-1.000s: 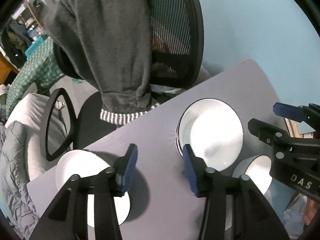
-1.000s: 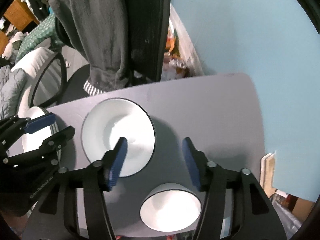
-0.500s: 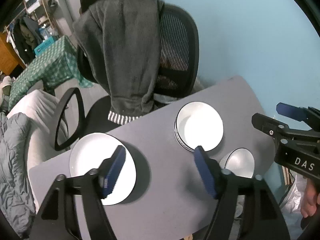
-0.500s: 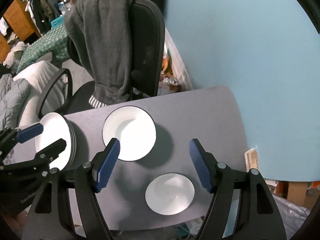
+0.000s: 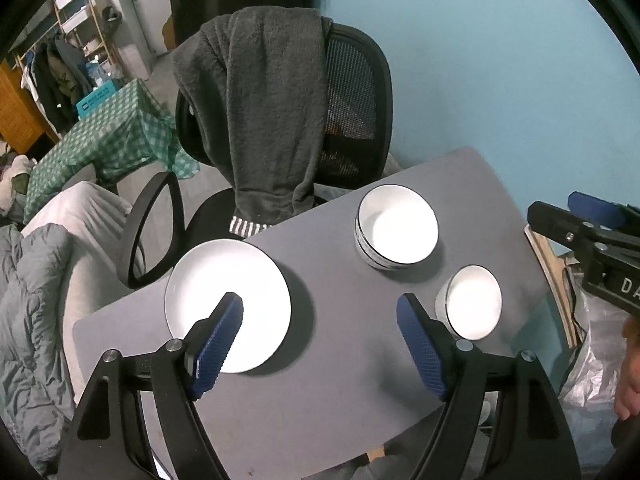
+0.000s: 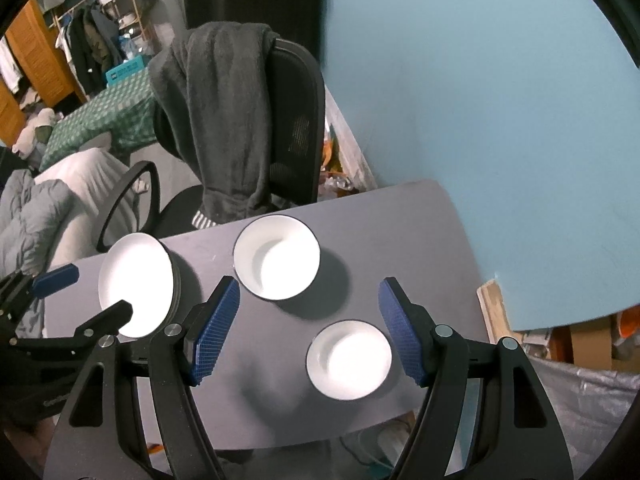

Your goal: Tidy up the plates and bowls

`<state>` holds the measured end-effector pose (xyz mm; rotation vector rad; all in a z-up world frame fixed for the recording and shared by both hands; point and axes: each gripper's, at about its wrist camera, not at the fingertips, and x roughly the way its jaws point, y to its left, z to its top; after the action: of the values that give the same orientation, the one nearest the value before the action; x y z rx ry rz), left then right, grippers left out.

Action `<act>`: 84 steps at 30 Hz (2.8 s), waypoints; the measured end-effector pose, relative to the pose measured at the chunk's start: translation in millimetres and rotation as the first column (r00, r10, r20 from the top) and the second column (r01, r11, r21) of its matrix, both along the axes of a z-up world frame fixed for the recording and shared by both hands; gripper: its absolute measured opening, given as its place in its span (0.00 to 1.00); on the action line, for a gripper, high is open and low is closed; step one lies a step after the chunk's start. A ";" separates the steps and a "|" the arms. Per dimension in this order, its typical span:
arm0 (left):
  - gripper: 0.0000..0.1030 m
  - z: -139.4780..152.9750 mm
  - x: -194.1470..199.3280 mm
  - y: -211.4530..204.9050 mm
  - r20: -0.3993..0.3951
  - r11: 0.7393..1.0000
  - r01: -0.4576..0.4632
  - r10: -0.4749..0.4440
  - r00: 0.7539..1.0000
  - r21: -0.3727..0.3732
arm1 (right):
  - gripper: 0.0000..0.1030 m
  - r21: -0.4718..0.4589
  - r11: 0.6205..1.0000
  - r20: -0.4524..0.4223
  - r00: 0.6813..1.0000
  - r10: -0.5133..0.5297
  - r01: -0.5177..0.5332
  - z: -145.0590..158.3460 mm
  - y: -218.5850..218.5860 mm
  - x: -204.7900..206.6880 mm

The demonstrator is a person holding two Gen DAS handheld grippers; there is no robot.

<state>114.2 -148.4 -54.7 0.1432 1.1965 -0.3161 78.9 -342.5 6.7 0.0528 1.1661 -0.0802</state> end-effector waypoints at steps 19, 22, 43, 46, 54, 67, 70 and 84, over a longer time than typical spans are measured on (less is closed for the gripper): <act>0.78 19.7 -24.0 17.6 0.026 0.997 -0.001 0.003 1.000 -0.079 | 0.69 0.003 1.000 0.024 1.000 -0.014 0.014 10.7 15.3 -25.1; 0.78 21.2 -27.4 15.4 0.029 0.997 0.013 -0.011 1.000 -0.071 | 0.69 -0.006 1.000 0.023 1.000 -0.018 0.018 12.5 15.7 -28.3; 0.78 -2.7 -36.9 -39.4 -0.002 0.999 0.038 -0.038 0.999 -0.034 | 0.69 0.009 1.000 -0.016 1.000 -0.019 0.019 -9.1 -26.6 -39.0; 0.78 -16.7 -35.8 -54.5 -0.025 0.999 0.049 -0.049 0.998 -0.024 | 0.69 0.018 1.000 -0.031 0.999 -0.020 0.021 -18.7 -40.1 -37.8; 0.78 -65.3 -30.2 -95.9 -0.142 0.997 0.068 -0.071 0.987 -0.024 | 0.69 0.046 0.999 -0.085 0.996 -0.017 0.021 -59.5 -82.7 -34.6; 0.78 -146.8 -13.2 -135.5 -0.298 1.000 0.012 -0.019 0.954 -0.024 | 0.69 0.127 0.991 -0.222 0.972 0.075 -0.047 -168.8 -115.7 -27.5; 0.78 -162.1 -10.9 -139.5 -0.316 1.000 0.006 -0.008 0.949 -0.006 | 0.69 0.160 0.986 -0.251 0.964 0.091 -0.051 -190.2 -115.2 -28.8; 0.77 -194.0 -16.6 -153.5 -0.334 0.999 0.009 0.004 0.943 0.036 | 0.56 0.181 0.982 -0.295 0.950 0.101 -0.048 -221.0 -113.4 -34.6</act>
<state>97.6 -301.9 -248.7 0.1259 1.5396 -0.3290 44.3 -455.9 -214.3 0.1536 1.4803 0.0833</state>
